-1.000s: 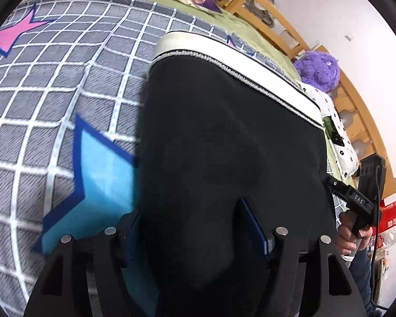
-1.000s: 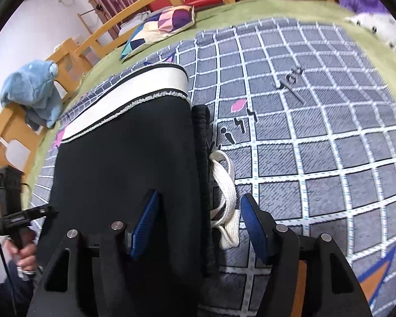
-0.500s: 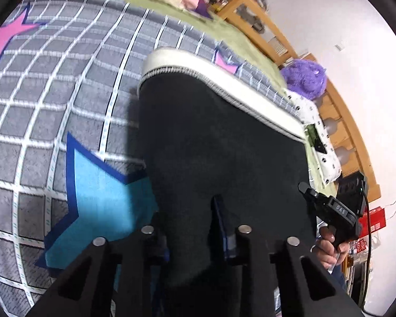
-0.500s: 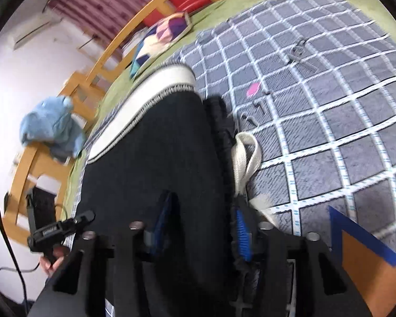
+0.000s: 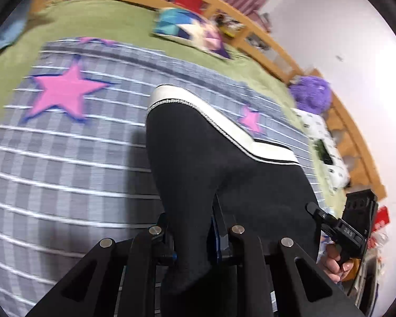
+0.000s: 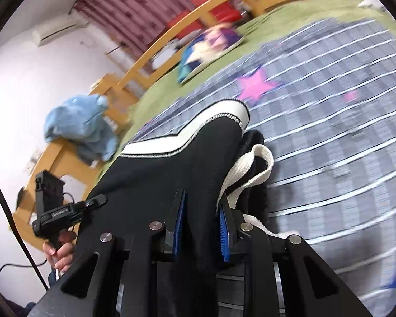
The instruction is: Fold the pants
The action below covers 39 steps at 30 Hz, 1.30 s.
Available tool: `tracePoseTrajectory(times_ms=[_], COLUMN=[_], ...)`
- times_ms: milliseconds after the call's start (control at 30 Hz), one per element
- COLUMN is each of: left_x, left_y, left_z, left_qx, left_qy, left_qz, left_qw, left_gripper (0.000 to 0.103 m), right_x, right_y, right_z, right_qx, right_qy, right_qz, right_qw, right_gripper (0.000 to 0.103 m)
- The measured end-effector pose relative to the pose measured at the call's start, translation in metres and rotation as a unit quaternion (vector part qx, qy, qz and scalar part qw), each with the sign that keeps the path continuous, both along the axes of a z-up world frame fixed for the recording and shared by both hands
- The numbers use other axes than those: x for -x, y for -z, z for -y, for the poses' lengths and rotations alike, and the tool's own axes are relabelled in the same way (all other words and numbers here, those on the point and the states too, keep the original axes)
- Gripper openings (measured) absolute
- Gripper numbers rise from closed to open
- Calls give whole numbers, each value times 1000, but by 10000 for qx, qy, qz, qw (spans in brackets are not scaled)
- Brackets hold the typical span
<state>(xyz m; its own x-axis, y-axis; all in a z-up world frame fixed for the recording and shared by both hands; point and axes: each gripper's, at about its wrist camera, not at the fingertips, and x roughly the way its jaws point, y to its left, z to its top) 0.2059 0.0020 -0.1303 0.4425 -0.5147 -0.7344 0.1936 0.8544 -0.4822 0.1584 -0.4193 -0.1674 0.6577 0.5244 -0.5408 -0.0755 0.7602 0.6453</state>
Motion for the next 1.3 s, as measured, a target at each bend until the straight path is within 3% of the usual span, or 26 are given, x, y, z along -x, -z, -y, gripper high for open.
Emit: tracePoseTrajectory(times_ms=[100,167,233,300,333,367,400,467,633,767,967,1133,1233,1300], left_x=[-5,-8,-9,-1,4,10,19,37,91,136,156,162,162,163], left_y=[17,39,54,55,53,50,46,40,31,34,70,71,71,69], left_z=[-28,-31,-22,-14,-14,-15,-18,-32,-57,-57,-30,-23,-20,-13], left_qx=[-196,-233,-671,-964,-1027,-1086,-1117,-1067,-854,-821,-1540,-2144,-2292,-2530], left_qy=[-143,-113,-97,-76,-71,-37,-5,4,-5,211,548,470,679,806], left_qz=[-172,-440,-532,-346,-268,-207,-148,-84,80,300,341,798,905,1129], left_qw=[9996,9987,9963,9947,9943,9939,9936,9943,9963,9960,9860,9724,9668,9575], left_gripper=[20,27,42,44,45,45,47,51,53,53,51,49,48,48], right_x=[-15,-20,-25,-27,-28,-27,-26,-12,25,46,73,86,93,96], right_y=[17,30,44,51,49,47,40,28,13,18,30,31,29,28], right_z=[-38,-43,-36,-27,-28,-30,-35,-33,-35,-49,-57,-58,-61,-64], right_qx=[74,307,483,392,449,634,994,1249,842,1007,1043,1036,1125,1172], right_qy=[-262,-164,-48,0,10,46,141,276,240,291,345,382,403,427], right_qz=[-61,-109,-237,-296,-345,-383,-436,-430,-285,-315,-479,-555,-512,-488], right_qw=[9996,9993,9985,9988,9984,9972,9940,9908,9958,9940,9928,9923,9915,9910], right_gripper=[22,23,26,30,33,45,53,51,50,50,50,50,50,50])
